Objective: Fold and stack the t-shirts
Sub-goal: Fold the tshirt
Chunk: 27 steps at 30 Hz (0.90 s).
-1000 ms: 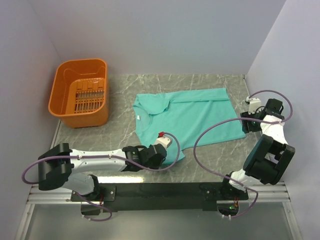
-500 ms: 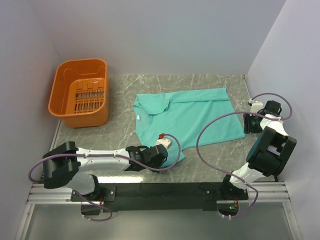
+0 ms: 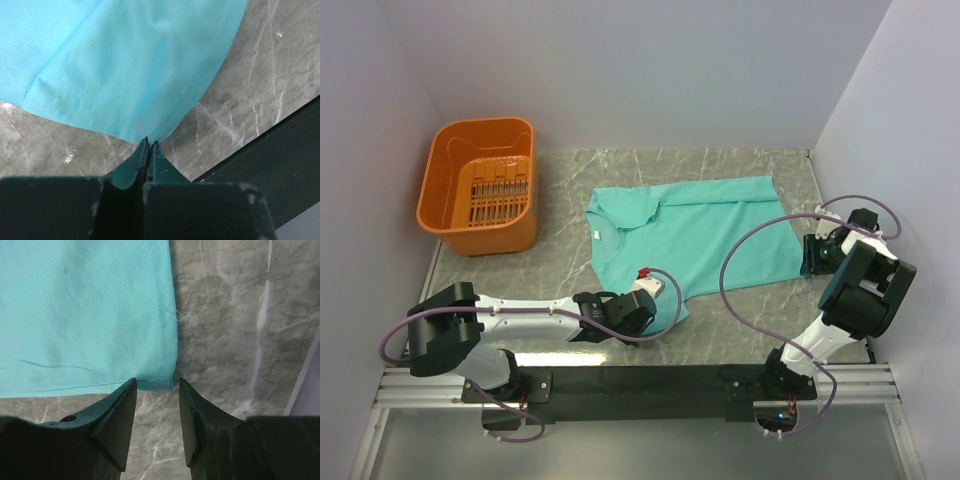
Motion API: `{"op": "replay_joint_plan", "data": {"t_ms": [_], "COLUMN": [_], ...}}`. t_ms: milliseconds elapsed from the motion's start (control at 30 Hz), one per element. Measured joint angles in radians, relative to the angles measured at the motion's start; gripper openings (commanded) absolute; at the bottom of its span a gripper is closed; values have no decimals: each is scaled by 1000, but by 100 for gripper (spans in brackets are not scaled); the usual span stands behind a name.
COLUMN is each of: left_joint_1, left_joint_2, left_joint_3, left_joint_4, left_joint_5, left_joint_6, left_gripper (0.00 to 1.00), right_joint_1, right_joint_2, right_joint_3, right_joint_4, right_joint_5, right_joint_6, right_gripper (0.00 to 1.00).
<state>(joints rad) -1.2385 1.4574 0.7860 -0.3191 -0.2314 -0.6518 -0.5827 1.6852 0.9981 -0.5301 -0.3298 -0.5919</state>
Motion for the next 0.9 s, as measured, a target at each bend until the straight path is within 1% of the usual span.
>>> {"op": "replay_joint_plan", "data": {"t_ms": [200, 300, 400, 433, 500, 533, 600, 633, 700, 800, 900], "left_joint_1": [0, 0, 0, 0, 2, 4, 10, 14, 28, 64, 128], "left_joint_2": [-22, -32, -41, -43, -46, -48, -55, -61, -78, -123, -182], "left_joint_3": [0, -1, -5, -6, -8, -8, -8, -8, -8, -18, -35], "left_joint_4": [0, 1, 8, 11, 16, 17, 19, 19, 19, 27, 48], "left_joint_5": [-1, -1, -1, -1, -1, -1, -2, -2, -2, 3, 27], "left_joint_6": [0, 0, -2, -3, -4, -4, -4, -3, -2, 5, 16], "left_gripper": [1, 1, 1, 1, 1, 1, 1, 1, 1, 1, 1], "right_joint_1": [0, 0, 0, 0, 0, 0, 0, 0, 0, 0, 0], "right_joint_2": [10, 22, 24, 25, 25, 25, 19, 12, -10, -60, -95], "right_joint_3": [0, 0, 0, 1, 1, 1, 1, 1, 6, 32, 72], "right_joint_4": [-2, 1, 4, 4, 2, 0, -6, -15, -37, -79, -107], "right_joint_5": [-2, -1, -1, -1, -5, -9, -20, -27, -43, -78, -114], "right_joint_6": [9, 16, 21, 22, 25, 26, 25, 25, 23, 23, 24], "right_gripper": [43, 39, 27, 20, 16, 12, 10, 5, 0, 0, 0]}}
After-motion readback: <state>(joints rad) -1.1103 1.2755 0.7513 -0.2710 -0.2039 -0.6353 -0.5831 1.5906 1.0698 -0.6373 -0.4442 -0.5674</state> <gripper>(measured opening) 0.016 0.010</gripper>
